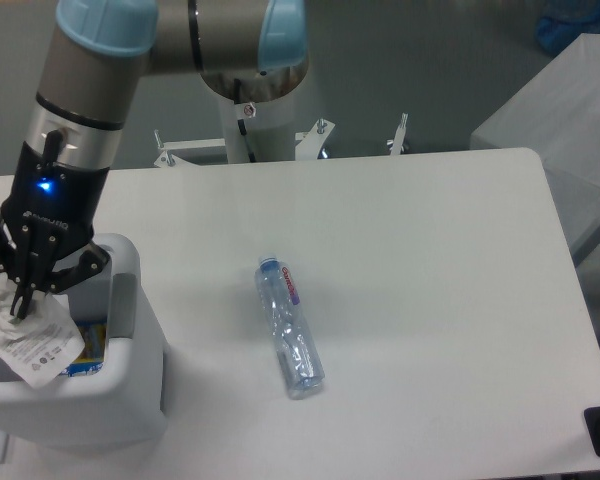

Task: Place the trash in the trash can
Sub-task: 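Lower the bag into the bin and open the gripper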

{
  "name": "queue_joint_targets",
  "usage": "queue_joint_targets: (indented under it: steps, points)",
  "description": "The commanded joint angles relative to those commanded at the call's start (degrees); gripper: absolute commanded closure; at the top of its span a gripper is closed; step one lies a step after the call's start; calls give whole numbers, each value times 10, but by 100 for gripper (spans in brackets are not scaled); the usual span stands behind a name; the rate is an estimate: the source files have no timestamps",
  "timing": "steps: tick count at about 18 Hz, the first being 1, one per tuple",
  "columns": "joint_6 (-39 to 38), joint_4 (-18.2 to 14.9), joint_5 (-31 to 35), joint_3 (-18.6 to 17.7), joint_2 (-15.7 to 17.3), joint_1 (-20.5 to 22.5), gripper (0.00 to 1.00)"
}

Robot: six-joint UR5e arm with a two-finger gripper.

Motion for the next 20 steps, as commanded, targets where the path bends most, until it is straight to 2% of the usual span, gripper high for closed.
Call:
queue_joint_targets:
  steps: [5,8,15,17,18,19,20]
  points:
    - [5,0,5,-23,6,-1,100]
    - [25,0,26,-26,3,-1,98]
    - [37,0,28,-34,1,-1,96]
    - [36,0,28,-33,2,-1,91]
    - [35,0,29,-31,3,-1,75]
    - [40,2,37,-26,4,-1,44]
    - [56,2,51,-17,4,-1,22]
